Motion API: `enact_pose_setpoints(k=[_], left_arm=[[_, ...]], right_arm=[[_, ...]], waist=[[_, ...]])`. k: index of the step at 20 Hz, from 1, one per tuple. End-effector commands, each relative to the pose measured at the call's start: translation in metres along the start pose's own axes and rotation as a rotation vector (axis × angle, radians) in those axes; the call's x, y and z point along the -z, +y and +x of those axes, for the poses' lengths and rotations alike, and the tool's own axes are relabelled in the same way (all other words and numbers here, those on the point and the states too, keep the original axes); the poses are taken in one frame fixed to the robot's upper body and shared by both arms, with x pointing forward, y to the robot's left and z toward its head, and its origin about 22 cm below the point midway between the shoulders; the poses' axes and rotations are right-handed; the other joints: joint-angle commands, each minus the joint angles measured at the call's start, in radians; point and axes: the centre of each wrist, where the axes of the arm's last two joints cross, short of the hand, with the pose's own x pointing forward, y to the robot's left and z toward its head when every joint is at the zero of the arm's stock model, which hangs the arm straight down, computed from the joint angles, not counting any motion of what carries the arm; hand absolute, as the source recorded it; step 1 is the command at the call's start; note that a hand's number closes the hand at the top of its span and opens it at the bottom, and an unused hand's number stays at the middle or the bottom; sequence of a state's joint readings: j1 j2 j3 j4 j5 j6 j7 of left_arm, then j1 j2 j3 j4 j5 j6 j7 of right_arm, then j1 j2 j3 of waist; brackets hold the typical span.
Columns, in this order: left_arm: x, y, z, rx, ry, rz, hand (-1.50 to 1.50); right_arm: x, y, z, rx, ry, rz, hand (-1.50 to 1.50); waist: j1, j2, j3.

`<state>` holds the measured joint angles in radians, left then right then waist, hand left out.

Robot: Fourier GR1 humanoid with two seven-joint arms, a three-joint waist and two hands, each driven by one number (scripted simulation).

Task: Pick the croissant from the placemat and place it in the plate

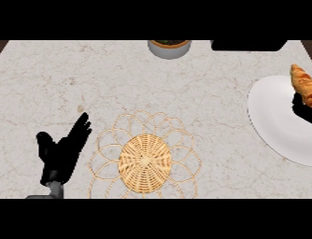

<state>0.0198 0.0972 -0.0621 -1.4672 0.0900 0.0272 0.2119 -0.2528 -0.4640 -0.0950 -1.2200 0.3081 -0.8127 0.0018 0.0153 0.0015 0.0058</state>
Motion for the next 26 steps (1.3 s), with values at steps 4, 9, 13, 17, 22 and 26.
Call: enact_pose_setpoints(k=[4,9,13,17,22,26], left_arm=[[-0.004,0.002,-0.006,0.007,0.030,-0.048,0.00],[0.010,0.006,0.006,0.010,0.019,-0.026,0.00],[0.010,-0.007,-0.002,-0.007,0.025,-0.041,0.00],[-0.003,0.001,-0.009,0.014,0.032,-0.017,0.00],[0.001,-0.005,-0.011,-0.009,0.037,-0.028,0.00],[0.002,-0.002,-0.009,-0.010,0.033,0.005,0.00]], right_arm=[[0.030,-0.011,-0.062,-0.220,0.202,0.176,-1.50],[0.043,0.009,-0.062,-0.141,0.211,0.379,-1.50],[0.049,0.001,-0.077,0.012,0.142,0.348,-1.50],[0.045,0.013,-0.072,0.181,0.106,0.244,-1.50],[0.061,-0.021,-0.093,0.336,0.134,0.145,-1.50],[0.069,-0.044,-0.105,0.382,0.197,0.178,-1.50]], waist=[[0.029,0.013,-0.004],[0.028,0.015,-0.002],[0.027,0.020,0.001],[0.025,0.013,0.000],[0.001,0.007,-0.003],[-0.005,0.003,-0.004]])
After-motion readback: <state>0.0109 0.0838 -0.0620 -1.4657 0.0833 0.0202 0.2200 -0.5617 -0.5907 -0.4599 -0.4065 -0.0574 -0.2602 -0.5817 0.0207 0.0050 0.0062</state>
